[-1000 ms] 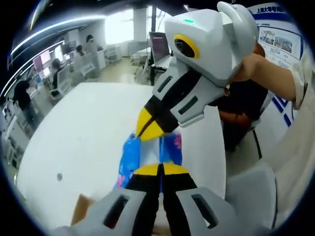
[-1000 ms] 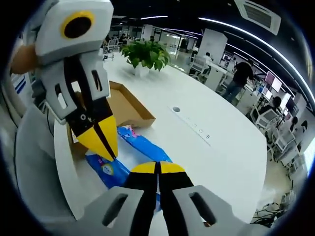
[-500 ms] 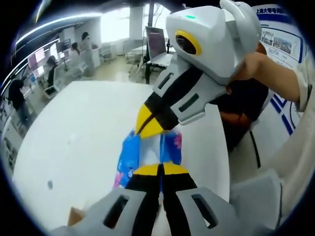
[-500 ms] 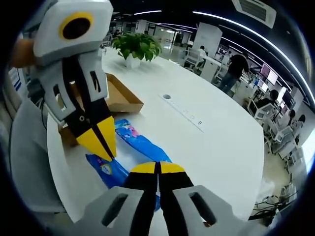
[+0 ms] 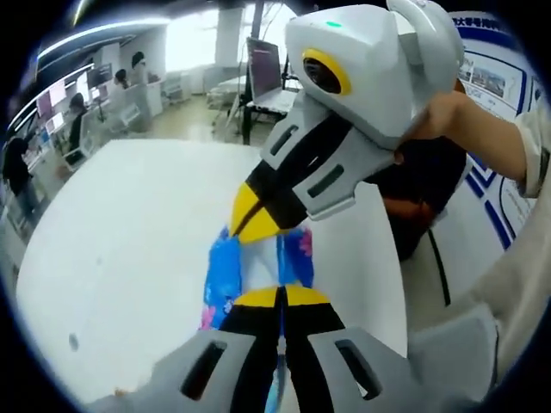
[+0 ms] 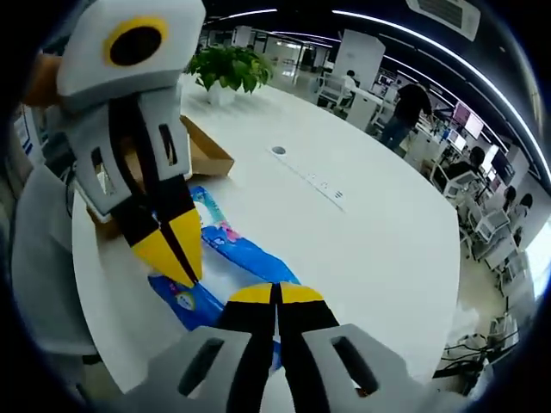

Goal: Operate the shoe box by opening the lid, removing the specified soft item, and placing it in the target area until the item is outside and the box remains undamaged.

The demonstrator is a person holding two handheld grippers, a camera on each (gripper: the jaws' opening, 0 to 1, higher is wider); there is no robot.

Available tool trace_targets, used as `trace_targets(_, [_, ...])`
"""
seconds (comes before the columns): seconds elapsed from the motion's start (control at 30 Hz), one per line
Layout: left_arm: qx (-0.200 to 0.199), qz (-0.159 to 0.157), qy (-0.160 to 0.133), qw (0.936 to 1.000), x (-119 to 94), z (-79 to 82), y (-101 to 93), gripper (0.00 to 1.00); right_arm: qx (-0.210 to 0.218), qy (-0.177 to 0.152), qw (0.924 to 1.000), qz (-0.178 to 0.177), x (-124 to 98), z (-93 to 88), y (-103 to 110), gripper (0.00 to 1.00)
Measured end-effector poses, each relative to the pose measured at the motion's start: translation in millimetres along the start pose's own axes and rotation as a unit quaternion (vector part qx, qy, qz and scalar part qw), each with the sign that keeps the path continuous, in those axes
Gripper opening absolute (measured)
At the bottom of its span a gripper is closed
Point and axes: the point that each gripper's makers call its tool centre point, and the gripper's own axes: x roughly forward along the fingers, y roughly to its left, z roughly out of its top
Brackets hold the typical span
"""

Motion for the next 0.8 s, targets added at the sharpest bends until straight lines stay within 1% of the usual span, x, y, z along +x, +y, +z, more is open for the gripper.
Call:
trace_targets(0.13, [0.005,-0.008,0.004,1.0,11,0.4,2.3,0.0,0.004,0.005,1.0,-0.002,3,-9.1,-7,0.0])
trace_targets(0.37, [0.0,-0.017,0.005,0.9998,30,2.1,8.7,0.0,0.017,0.015,0.9997,-0.005,10,-24.7,-18,0.0])
trace_targets(0.6, [-0.003,-0.026,0.006,0.9996,45,-1.6,13.3,0.0,0.024,0.025,0.9994,-0.007,17,-39.2,-26,0.0])
trace_targets(0.8, [-0.01,-0.031,0.008,0.9994,59,-9.8,15.1,0.0,0.026,0.035,0.999,-0.005,27,-49.7,-27,0.0])
